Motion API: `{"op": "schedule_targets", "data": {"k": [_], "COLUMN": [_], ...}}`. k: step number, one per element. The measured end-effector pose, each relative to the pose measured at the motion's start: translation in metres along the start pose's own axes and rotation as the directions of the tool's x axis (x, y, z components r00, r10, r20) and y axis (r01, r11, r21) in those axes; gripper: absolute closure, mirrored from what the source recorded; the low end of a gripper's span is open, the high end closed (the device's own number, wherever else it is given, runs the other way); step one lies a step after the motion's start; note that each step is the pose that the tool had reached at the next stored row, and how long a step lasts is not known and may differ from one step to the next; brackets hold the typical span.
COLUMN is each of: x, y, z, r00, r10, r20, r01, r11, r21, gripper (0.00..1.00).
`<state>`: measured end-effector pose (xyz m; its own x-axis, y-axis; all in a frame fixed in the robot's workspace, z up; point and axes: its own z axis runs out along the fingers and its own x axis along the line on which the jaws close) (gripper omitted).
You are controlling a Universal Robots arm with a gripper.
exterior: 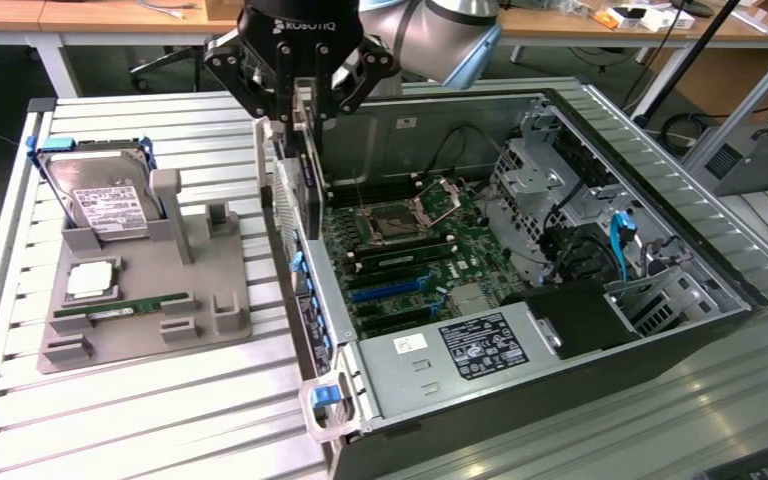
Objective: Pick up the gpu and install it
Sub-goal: 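Pick up the gpu and move the gpu toward the slot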
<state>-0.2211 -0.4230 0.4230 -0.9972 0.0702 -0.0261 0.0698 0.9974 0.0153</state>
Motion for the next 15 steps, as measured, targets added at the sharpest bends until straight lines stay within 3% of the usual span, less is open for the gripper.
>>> {"op": "schedule_targets", "data": {"k": [15], "x": [-0.0073], "y": [0.0005], "z": [0.0015], "r00": [1.0000], "r10": [0.000], "r20": [0.0002], "r01": [0.000], "r11": [1.0000], "r21": [0.0046], "gripper": [0.73]}}
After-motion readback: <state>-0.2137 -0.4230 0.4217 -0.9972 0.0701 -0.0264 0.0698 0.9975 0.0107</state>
